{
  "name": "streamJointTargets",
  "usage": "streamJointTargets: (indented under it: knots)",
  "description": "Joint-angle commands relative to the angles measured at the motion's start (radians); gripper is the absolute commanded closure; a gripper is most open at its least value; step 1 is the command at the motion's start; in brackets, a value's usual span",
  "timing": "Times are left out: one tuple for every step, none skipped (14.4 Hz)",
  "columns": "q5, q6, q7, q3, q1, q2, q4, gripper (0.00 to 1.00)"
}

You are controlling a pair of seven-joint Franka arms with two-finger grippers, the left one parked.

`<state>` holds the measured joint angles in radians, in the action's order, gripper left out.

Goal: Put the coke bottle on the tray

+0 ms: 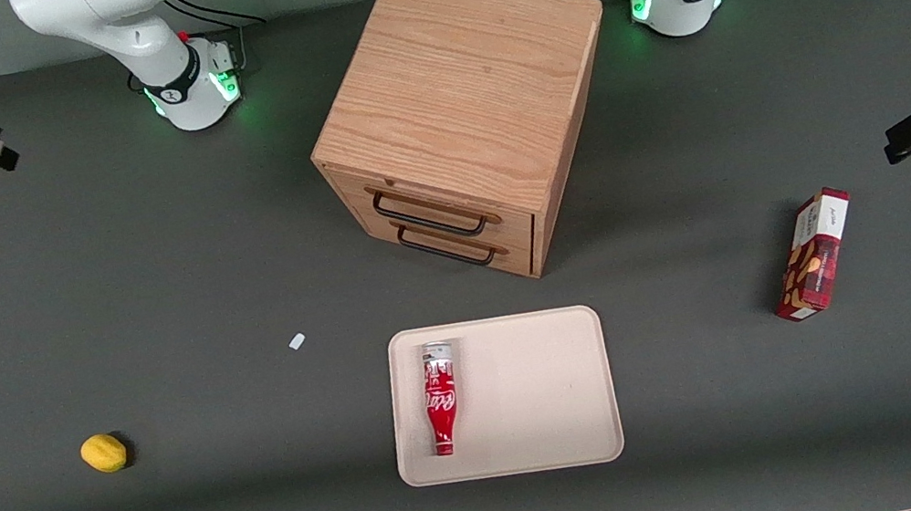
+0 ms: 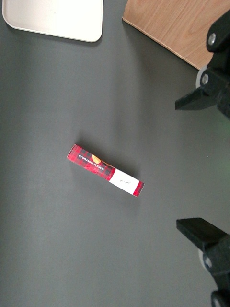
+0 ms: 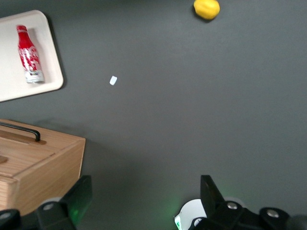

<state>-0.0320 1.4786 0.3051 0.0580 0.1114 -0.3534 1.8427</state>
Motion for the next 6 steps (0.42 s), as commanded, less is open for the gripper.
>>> streamJointTargets:
  knots:
    - [-0.017, 0.037, -0.006, -0.01, 0.007, -0.036, 0.05, 0.0]
    - [-0.017, 0.029, 0.009, -0.009, 0.01, -0.018, 0.021, 0.0]
    - [-0.016, 0.008, 0.009, -0.009, 0.01, 0.011, -0.021, 0.0]
    - [-0.016, -0.029, 0.011, -0.012, 0.01, 0.052, -0.072, 0.0]
    - [-0.016, -0.068, 0.011, -0.012, 0.011, 0.089, -0.118, 0.0]
    - [-0.014, -0.098, 0.008, -0.012, 0.011, 0.109, -0.15, 0.0]
